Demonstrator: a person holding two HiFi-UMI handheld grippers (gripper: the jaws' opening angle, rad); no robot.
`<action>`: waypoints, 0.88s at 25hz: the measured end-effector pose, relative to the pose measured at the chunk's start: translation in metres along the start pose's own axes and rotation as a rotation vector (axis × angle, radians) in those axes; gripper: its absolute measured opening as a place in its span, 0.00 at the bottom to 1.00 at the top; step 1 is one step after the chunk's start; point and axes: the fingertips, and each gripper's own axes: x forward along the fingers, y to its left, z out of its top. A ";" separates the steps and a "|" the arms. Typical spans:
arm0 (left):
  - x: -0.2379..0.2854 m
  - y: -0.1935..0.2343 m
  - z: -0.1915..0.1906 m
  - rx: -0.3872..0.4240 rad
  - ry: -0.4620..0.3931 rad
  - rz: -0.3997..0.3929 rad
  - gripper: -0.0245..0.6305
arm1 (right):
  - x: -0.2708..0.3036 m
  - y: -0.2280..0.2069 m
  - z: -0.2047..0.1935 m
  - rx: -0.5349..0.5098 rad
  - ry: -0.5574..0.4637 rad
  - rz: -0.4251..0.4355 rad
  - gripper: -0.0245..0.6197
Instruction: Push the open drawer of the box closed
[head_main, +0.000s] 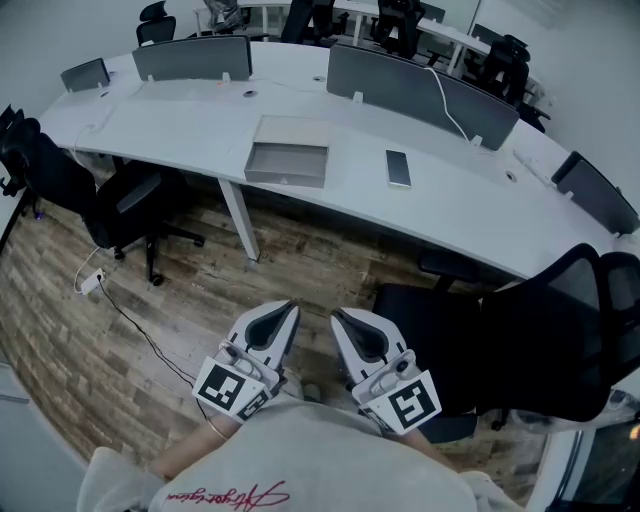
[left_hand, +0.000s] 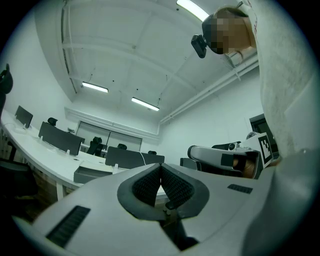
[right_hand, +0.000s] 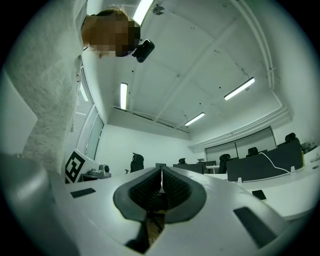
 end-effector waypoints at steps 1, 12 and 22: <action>0.000 0.001 0.000 0.000 0.001 0.005 0.06 | 0.000 0.000 0.000 0.006 -0.001 0.001 0.07; 0.023 0.002 -0.003 0.000 0.006 0.002 0.06 | 0.002 -0.016 -0.003 -0.002 0.004 0.004 0.07; 0.059 0.014 -0.005 0.017 0.032 -0.045 0.06 | 0.016 -0.047 -0.012 0.032 0.015 -0.028 0.07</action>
